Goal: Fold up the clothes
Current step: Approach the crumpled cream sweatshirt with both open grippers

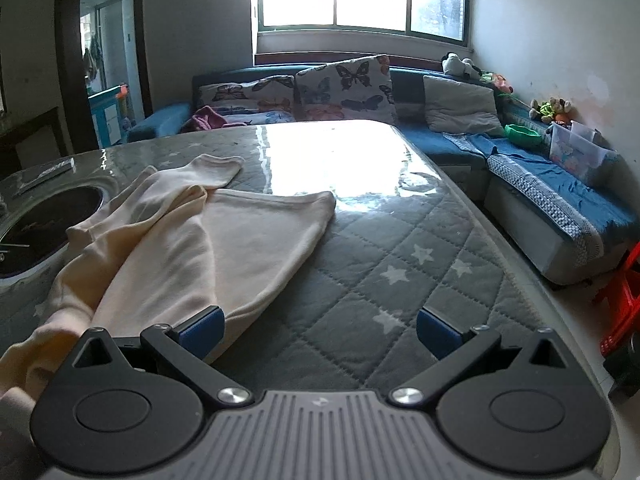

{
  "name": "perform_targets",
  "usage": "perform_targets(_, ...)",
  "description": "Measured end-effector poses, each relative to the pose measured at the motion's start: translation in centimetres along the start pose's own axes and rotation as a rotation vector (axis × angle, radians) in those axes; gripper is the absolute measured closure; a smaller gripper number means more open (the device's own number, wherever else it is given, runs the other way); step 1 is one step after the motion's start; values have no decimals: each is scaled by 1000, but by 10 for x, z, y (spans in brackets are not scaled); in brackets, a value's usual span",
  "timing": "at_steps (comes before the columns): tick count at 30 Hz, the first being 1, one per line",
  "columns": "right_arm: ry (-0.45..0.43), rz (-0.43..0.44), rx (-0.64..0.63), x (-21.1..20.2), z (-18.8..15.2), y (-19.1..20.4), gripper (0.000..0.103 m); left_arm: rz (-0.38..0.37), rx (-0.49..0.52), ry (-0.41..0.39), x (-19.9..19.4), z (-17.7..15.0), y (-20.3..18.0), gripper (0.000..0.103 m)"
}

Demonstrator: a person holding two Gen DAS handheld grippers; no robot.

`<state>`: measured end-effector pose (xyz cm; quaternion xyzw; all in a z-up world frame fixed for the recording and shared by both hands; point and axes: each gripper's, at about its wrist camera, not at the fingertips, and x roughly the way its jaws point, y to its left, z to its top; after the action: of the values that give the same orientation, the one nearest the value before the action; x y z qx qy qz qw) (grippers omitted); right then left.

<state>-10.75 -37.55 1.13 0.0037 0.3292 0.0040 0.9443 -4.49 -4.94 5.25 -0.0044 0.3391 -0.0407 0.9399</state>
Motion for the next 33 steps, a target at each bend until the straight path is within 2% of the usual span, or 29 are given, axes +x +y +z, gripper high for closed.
perform_targets(19, -7, 64, -36, -21, -5, 24, 0, -40, 35, -1, -15, -1, -17, 0)
perform_targets(33, 0, 87, -15, -17, 2, 22, 1, -98, 111, 0, -11, 13, -47, 0)
